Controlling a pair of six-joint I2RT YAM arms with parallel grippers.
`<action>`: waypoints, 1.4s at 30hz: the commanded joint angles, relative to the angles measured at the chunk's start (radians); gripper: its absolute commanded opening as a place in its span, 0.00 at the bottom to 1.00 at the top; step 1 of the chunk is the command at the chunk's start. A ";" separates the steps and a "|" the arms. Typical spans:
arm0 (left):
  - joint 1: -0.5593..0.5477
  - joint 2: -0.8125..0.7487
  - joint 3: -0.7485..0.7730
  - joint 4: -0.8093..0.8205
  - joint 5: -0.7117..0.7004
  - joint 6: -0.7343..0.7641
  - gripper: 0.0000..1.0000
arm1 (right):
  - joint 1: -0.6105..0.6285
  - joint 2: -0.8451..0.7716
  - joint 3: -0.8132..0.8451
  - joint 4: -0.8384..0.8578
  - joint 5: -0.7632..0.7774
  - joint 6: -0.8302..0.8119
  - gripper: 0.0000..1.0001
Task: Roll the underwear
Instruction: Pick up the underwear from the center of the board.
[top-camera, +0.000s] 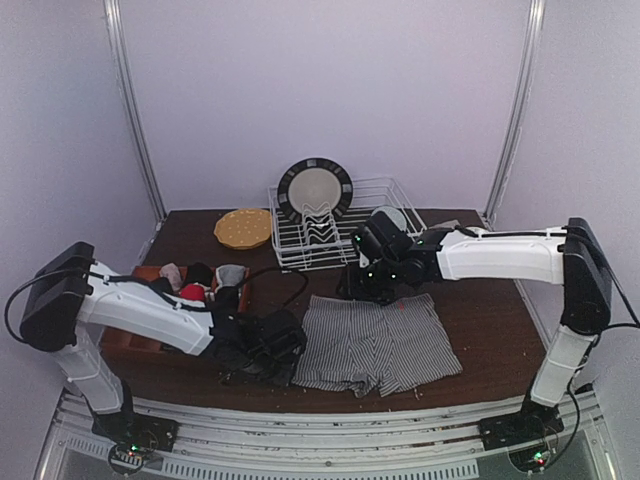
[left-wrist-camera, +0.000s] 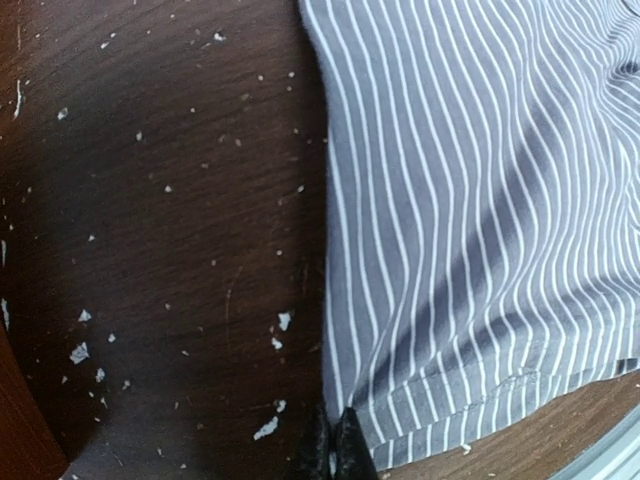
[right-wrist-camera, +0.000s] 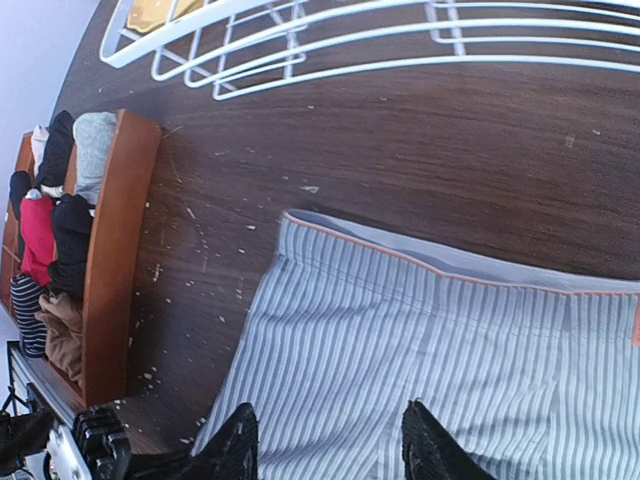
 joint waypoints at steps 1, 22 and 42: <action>0.003 -0.054 -0.013 0.005 0.009 0.035 0.00 | 0.030 0.095 0.116 -0.066 0.020 0.017 0.48; -0.004 -0.145 -0.038 -0.029 0.006 0.069 0.00 | 0.100 0.518 0.602 -0.261 0.211 0.035 0.50; -0.004 -0.157 -0.157 0.083 0.006 0.025 0.00 | 0.131 0.727 0.842 -0.365 0.236 0.059 0.48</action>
